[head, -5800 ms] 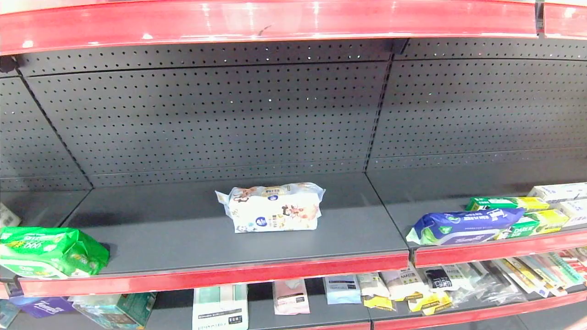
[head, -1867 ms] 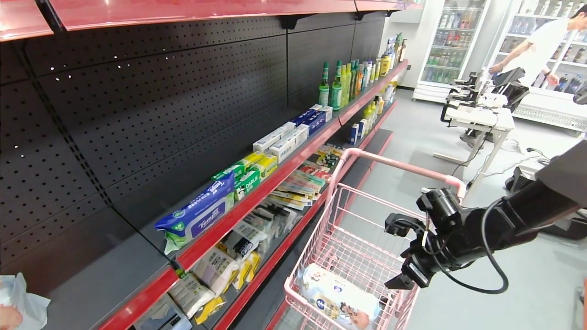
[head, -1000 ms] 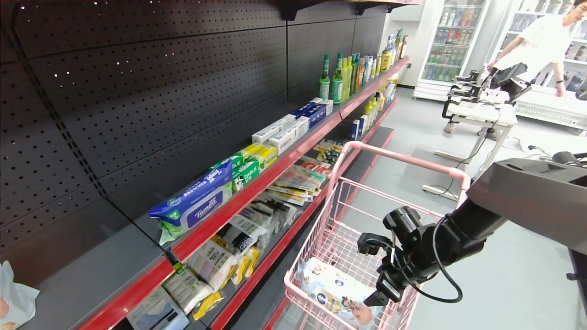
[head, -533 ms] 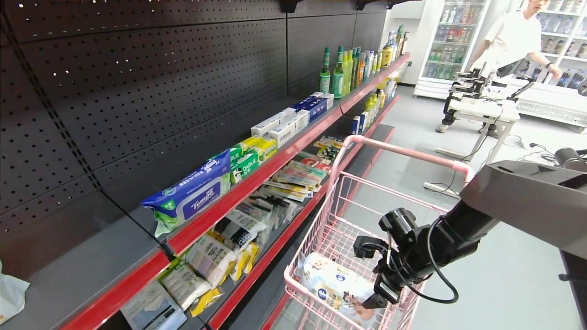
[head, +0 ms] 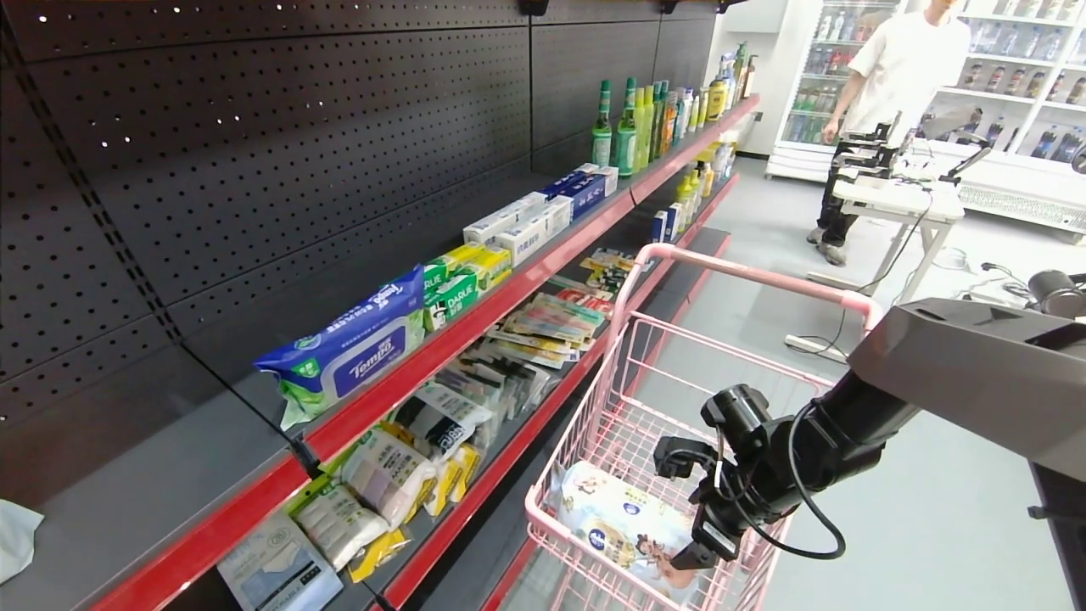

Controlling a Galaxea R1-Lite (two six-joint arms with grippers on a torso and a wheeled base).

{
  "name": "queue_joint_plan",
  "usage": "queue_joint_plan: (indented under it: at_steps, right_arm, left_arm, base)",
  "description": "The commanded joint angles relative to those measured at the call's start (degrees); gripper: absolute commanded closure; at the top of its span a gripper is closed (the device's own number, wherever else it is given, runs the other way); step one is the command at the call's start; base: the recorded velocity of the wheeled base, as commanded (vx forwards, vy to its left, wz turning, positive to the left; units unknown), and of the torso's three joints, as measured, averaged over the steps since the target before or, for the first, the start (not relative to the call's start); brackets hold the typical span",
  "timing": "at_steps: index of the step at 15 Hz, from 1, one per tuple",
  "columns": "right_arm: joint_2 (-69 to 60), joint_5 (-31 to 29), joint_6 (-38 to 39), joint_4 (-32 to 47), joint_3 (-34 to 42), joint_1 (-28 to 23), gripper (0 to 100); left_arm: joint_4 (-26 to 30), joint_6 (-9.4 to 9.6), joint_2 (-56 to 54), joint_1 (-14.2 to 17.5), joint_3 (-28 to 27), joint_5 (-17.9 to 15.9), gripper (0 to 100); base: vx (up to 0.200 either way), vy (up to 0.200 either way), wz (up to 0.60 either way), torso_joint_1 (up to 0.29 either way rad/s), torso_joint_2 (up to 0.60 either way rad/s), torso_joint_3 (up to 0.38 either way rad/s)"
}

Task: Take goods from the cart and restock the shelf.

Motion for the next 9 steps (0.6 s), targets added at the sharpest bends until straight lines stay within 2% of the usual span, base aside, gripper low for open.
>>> queue_joint_plan:
  at_steps: [1,6,9]
  right_arm:
    - [0.4,0.0,-0.2,0.0,-0.5,-0.4,0]
    - [2.6,0.3,-1.6,0.0,-2.8,-1.9,0]
    - [3.4,2.9,-1.7,0.0,-3.9,-2.9,0]
  left_arm:
    - [0.0,0.0,0.0,0.0,0.0,0.0,0]
    - [0.0,0.0,0.0,0.0,0.0,0.0,0]
    - [0.0,0.09,0.0,0.0,0.0,0.0,0]
  base:
    - [0.0,0.0,0.0,-0.012,0.05,0.032]
    - [0.0,0.0,0.0,0.0,0.0,0.0]
    - [0.0,0.0,0.0,0.0,0.0,0.0]
